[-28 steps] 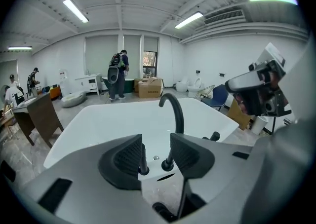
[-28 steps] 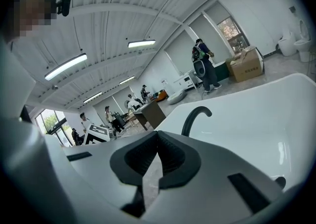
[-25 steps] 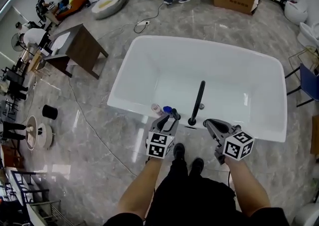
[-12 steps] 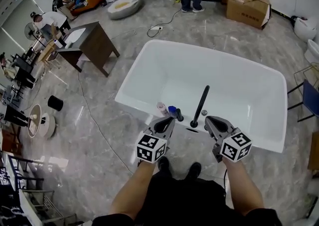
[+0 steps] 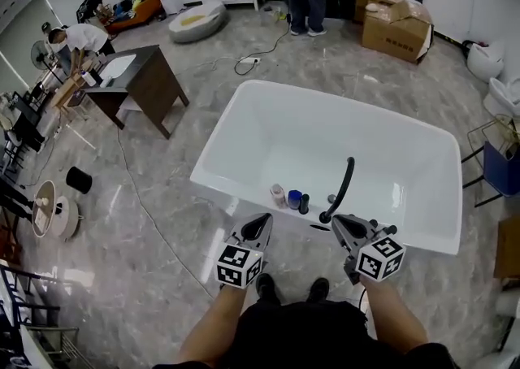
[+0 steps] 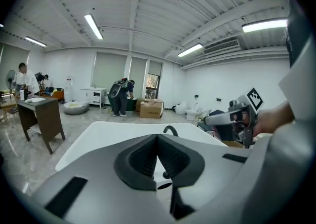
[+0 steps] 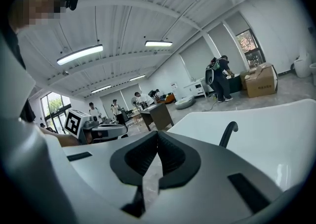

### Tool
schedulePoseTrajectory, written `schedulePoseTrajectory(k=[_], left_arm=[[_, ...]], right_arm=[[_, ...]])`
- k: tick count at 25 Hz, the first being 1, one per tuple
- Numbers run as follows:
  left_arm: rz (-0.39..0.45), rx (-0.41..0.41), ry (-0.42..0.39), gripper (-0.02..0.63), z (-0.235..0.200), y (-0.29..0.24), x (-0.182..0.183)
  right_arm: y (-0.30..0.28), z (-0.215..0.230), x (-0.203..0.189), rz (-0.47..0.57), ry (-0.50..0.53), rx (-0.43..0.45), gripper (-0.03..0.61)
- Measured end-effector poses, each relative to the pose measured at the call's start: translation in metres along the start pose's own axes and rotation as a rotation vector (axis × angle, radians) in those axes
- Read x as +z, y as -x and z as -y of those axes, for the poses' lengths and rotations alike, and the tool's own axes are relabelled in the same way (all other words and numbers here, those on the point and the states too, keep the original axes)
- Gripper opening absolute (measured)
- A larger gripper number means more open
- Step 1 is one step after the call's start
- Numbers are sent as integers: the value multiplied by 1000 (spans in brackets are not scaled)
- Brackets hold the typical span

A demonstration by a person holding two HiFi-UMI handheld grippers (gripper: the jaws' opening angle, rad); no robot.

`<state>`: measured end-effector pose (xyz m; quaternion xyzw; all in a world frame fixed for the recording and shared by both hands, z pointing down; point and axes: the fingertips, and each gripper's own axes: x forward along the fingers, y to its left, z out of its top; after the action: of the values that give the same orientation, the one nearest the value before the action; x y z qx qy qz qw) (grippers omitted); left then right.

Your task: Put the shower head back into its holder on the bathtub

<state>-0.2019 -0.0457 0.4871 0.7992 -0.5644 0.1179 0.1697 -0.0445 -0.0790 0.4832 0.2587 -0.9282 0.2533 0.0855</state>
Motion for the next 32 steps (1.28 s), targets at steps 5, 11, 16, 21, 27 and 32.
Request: schedulePoseTrajectory(k=[5,11,16,21,27,32], left_arm=[[-18,-17,24,14,-30,12,-15],[24,-120,6,14,-28,17,5],[78,-152,-82,14,-23,15,40],[132,-154,-117,14,-31,6,87],[277,-96,-207,14,-20,-1,153],[317,-63,-238,15,-21,-10,196]], right_arm=[[-21,-27,-3,0,23,-68,15],[-21,-53,-14,-16,-15,-123,15],[-23,-60,-12,-47,-1,-115,15],[-25,-48,49,50,110,-131,15],[15,-26,126,203,206,-139,15],[33,-28,175,321,278,-142,15]])
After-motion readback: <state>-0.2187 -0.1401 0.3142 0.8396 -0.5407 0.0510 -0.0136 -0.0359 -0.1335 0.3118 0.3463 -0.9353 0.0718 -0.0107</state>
